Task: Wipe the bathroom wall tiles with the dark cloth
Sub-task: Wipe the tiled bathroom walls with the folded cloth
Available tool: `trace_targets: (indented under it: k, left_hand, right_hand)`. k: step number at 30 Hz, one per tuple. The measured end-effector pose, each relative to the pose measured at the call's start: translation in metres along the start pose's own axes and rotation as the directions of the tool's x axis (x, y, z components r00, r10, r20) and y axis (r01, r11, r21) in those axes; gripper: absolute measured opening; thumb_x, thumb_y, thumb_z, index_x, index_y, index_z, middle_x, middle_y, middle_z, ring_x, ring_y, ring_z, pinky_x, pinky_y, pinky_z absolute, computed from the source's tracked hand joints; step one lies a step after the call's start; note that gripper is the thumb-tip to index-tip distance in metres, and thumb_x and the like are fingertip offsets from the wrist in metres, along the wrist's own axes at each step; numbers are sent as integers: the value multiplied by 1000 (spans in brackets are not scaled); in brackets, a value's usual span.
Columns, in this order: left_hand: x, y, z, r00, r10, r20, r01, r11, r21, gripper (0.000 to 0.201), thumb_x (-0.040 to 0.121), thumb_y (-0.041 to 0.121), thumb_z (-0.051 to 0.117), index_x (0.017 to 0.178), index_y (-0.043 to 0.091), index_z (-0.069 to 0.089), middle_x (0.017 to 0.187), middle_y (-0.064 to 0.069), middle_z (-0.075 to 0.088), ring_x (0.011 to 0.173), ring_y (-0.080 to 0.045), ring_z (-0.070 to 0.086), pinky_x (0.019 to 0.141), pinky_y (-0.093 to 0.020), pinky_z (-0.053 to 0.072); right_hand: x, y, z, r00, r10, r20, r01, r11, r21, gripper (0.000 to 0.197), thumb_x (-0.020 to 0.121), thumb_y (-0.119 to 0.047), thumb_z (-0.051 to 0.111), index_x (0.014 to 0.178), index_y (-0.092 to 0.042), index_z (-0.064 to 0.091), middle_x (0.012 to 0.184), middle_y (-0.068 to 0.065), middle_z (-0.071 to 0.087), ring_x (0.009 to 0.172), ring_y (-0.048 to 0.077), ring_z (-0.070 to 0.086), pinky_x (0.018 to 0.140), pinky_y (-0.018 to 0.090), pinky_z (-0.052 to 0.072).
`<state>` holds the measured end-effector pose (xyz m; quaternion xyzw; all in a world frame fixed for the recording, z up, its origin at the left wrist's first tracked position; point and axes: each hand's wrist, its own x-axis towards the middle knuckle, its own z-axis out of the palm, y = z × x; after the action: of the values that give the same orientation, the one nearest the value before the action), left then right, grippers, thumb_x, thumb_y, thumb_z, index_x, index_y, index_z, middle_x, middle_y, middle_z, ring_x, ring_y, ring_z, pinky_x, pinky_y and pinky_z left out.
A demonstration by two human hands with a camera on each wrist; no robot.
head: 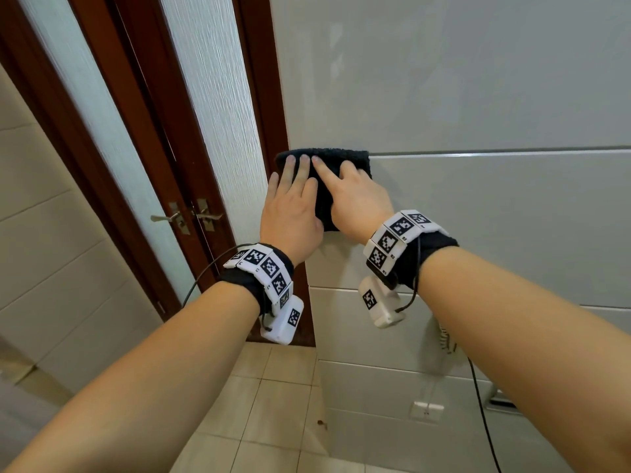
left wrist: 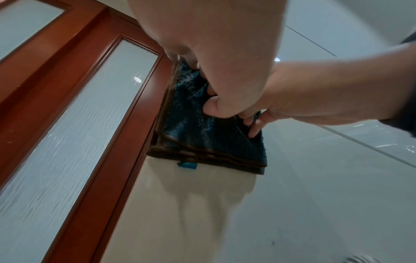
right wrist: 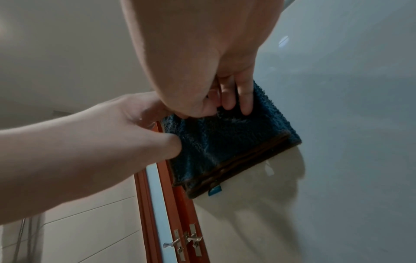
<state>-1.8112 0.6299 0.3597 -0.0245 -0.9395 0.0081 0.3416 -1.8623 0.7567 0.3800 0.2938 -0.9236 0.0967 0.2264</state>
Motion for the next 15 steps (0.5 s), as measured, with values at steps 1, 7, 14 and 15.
trace_targets:
  k: [1, 7, 14, 15]
  left_hand:
    - [0, 4, 1, 1000, 2, 1, -2, 1000, 1, 43, 78, 9, 60, 120, 7, 54, 163, -13, 21, 153, -32, 10, 123, -51, 13]
    - [9, 51, 8, 999, 45, -11, -45, 999, -13, 44, 76, 10, 60, 119, 8, 55, 162, -14, 25, 152, -33, 13, 123, -53, 11]
    - [24, 128, 15, 991, 130, -22, -131, 991, -32, 48, 74, 15, 58, 122, 9, 54, 161, -13, 28, 152, -32, 15, 123, -52, 12]
    - [27, 141, 16, 989, 145, -24, -145, 989, -31, 49, 74, 15, 58, 122, 9, 54, 161, -12, 28, 152, -31, 15, 123, -52, 12]
  right_hand:
    - [-2, 4, -1, 1000, 4, -2, -4, 1000, -1, 76, 96, -23, 50, 156, -33, 6, 128, 11, 40, 112, 29, 47, 72, 37, 45]
    - [-26, 47, -8, 999, 45, -26, -45, 999, 11, 78, 94, -17, 50, 156, -34, 6, 123, 11, 40, 105, 28, 47, 65, 35, 41]
    - [-67, 121, -29, 992, 107, -61, -107, 994, -4, 80, 92, -11, 49, 156, -34, 8, 117, 10, 40, 101, 28, 45, 63, 37, 44]
    - [-74, 133, -32, 991, 119, -65, -120, 993, -10, 80, 92, -11, 50, 156, -34, 8, 117, 10, 40, 100, 28, 45, 64, 38, 46]
